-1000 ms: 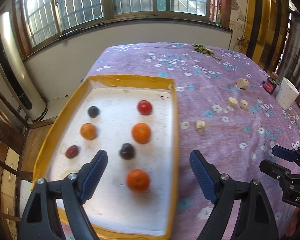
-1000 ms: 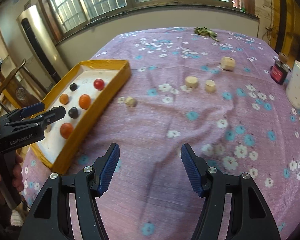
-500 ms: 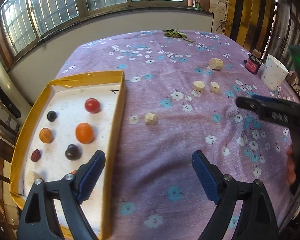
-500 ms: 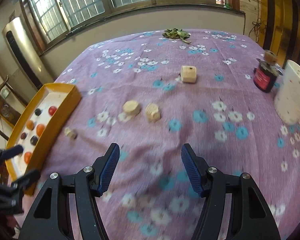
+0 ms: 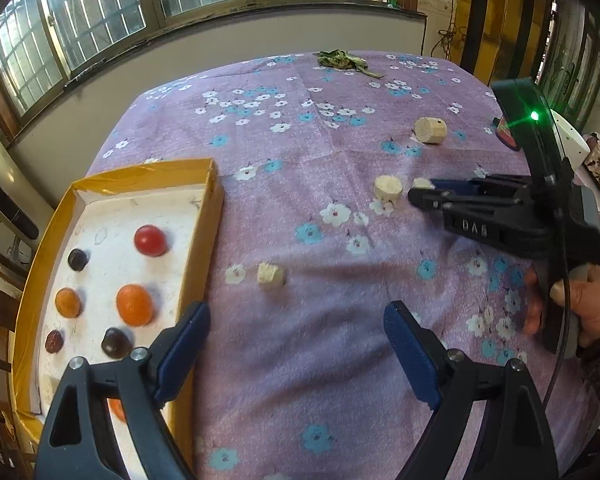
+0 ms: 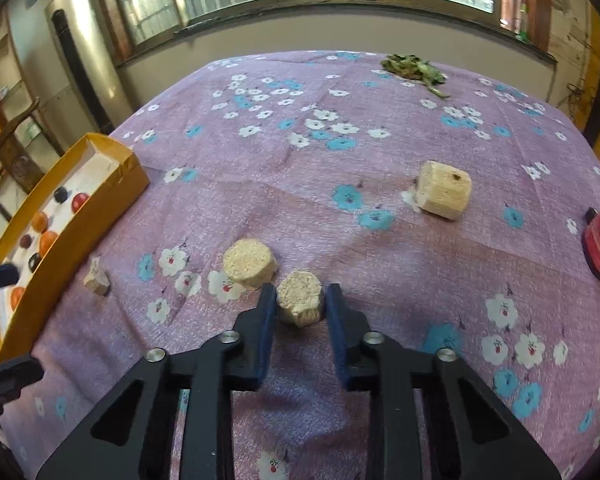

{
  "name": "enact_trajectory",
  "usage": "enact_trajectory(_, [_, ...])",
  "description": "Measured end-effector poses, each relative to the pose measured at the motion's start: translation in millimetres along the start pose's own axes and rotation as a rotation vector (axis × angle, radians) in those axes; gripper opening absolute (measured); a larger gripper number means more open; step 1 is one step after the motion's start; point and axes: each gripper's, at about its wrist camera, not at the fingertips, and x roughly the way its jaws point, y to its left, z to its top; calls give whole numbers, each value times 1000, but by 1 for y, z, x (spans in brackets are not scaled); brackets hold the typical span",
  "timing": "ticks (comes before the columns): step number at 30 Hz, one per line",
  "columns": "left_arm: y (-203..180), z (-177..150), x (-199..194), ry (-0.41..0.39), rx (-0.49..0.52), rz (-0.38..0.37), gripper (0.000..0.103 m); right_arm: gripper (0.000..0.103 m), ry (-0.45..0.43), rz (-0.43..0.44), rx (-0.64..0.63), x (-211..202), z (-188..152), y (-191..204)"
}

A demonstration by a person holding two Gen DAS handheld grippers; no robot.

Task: Organize fruits
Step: 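Grasp a pale bun piece with the right tool while the left tool grasps another, then carry both held bun pieces over the yellow tray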

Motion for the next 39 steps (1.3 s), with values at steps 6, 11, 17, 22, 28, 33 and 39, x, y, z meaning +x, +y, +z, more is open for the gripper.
enact_trajectory(6, [-21,34,33,11,3,-51,90,23,-35,-27,52,-22,-9,-16])
enact_trajectory(11, [-44,62,67,9,11,-115,82,24,-43,-57,75,-46,-26,-33])
enact_trajectory(17, [-64,77,98,33,26,-162,54,24,-39,-31,169,-53,-39,-51])
enact_trajectory(22, [-63,75,98,-7,42,-174,30,24,-44,-42,206,-59,-44,-53])
enact_trajectory(28, [-48,62,67,-47,9,-223,30,24,-68,-77,209,-79,-49,-43])
enact_trajectory(33, [-39,41,35,-63,1,-244,30,24,-70,-103,191,-95,-58,-23])
enact_trajectory(39, [-18,14,12,-59,-41,-278,30,24,-42,-116,199,-102,-75,6])
